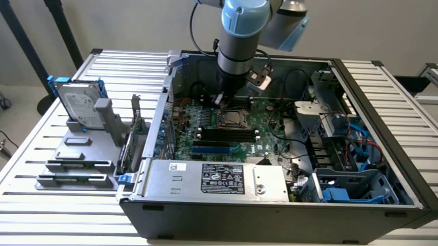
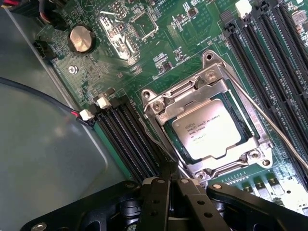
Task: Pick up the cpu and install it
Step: 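Install the first cpu locking lever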
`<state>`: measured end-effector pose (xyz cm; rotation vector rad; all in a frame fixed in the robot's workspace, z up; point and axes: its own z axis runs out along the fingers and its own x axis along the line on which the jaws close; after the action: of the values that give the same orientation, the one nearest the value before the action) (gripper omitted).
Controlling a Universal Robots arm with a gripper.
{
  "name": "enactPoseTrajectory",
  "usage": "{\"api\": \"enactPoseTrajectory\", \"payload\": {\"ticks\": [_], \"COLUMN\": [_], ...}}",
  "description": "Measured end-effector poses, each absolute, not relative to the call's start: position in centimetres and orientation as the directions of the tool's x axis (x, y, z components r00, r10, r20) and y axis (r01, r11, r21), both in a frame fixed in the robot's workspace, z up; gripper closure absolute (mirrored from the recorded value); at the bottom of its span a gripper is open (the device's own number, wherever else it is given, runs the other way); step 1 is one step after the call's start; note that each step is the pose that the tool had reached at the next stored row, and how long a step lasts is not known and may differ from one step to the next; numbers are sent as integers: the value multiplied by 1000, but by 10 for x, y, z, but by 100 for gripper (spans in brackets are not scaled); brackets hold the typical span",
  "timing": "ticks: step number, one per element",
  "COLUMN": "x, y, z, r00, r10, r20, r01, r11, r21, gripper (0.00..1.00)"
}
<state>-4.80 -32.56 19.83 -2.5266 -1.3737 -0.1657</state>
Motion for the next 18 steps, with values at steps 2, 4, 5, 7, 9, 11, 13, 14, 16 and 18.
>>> {"api": "enactPoseTrajectory", "payload": {"ticks": [2, 4, 5, 7, 9, 11, 13, 14, 16, 18], "x": [-48, -48, -48, -48, -47, -46, -46, -45, -45, -44], "y": [-326, -326, -326, -326, -326, -326, -326, -326, -326, -326], "z": [198, 198, 198, 198, 198, 198, 198, 198, 198, 198], "r00": [546, 546, 547, 546, 546, 545, 545, 544, 543, 542], "r10": [808, 808, 808, 808, 808, 808, 809, 809, 810, 810], "r20": [222, 222, 222, 222, 222, 222, 222, 222, 222, 222], "r01": [837, 837, 837, 837, 837, 838, 838, 839, 839, 840], "r11": [-519, -519, -519, -519, -519, -518, -517, -517, -516, -515], "r21": [-172, -172, -172, -172, -172, -172, -172, -172, -172, -172], "gripper": [89, 89, 89, 89, 89, 89, 89, 89, 89, 89]}}
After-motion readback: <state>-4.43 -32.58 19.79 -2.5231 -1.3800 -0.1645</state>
